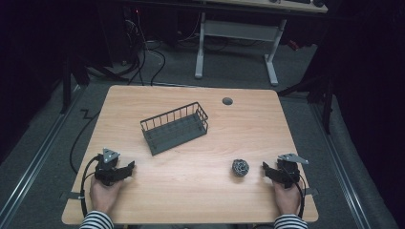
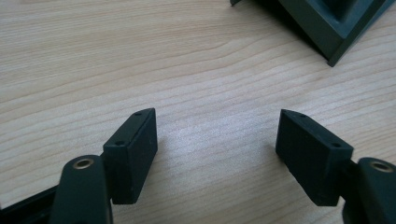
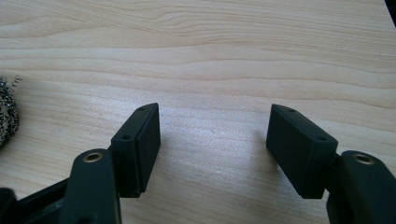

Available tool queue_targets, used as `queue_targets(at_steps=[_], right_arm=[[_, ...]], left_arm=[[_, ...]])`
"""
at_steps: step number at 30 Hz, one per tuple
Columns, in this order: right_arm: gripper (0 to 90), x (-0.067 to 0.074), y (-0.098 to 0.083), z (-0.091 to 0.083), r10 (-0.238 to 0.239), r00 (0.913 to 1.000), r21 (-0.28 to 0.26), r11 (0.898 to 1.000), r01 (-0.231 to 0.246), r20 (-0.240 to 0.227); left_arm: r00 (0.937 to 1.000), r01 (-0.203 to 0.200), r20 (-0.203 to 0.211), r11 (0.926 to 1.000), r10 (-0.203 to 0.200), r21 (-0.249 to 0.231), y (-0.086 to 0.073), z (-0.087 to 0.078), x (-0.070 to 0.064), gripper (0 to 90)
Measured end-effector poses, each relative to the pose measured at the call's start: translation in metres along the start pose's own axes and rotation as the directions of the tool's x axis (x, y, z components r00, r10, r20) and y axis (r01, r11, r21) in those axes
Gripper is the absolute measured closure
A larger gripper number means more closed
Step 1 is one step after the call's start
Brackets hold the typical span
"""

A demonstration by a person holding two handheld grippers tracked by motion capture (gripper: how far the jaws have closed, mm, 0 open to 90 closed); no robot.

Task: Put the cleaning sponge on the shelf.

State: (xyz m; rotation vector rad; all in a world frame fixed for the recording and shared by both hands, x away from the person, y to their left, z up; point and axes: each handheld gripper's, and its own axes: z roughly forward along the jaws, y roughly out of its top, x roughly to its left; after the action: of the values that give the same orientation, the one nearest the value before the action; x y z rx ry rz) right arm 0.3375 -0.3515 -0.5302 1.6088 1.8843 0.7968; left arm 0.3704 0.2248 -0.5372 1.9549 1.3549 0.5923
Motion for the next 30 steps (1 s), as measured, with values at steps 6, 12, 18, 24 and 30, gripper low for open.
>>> queue_targets(at_steps=[6,12,18,24,30], right_arm=[[35.4,0.0,0.0,0.0,0.003,1.0,0.001,1.0,-0.003,-0.002],[35.3,0.0,0.0,0.0,0.003,1.0,0.001,1.0,-0.003,-0.003],[35.2,0.0,0.0,0.0,0.002,1.0,0.0,1.0,-0.002,-0.002],[35.1,0.0,0.0,0.0,0.003,1.0,0.001,1.0,-0.003,-0.004],[34.6,0.0,0.0,0.0,-0.001,1.0,0.0,1.0,0.001,-0.005]], left_arm=[[1.0,0.005,0.003,1.0,-0.005,-0.002,-0.001,-0.001,0.0,30.1],[1.0,-0.001,0.0,0.9997,0.001,-0.023,0.002,-0.006,0.001,30.1],[0.9981,0.036,0.051,0.9988,-0.034,-0.032,0.009,-0.012,0.006,29.3],[0.9943,0.042,0.099,0.9985,-0.039,-0.035,0.015,-0.017,0.004,26.2],[0.9878,0.04,0.152,0.9985,-0.034,-0.036,0.024,-0.023,-0.001,20.7]])
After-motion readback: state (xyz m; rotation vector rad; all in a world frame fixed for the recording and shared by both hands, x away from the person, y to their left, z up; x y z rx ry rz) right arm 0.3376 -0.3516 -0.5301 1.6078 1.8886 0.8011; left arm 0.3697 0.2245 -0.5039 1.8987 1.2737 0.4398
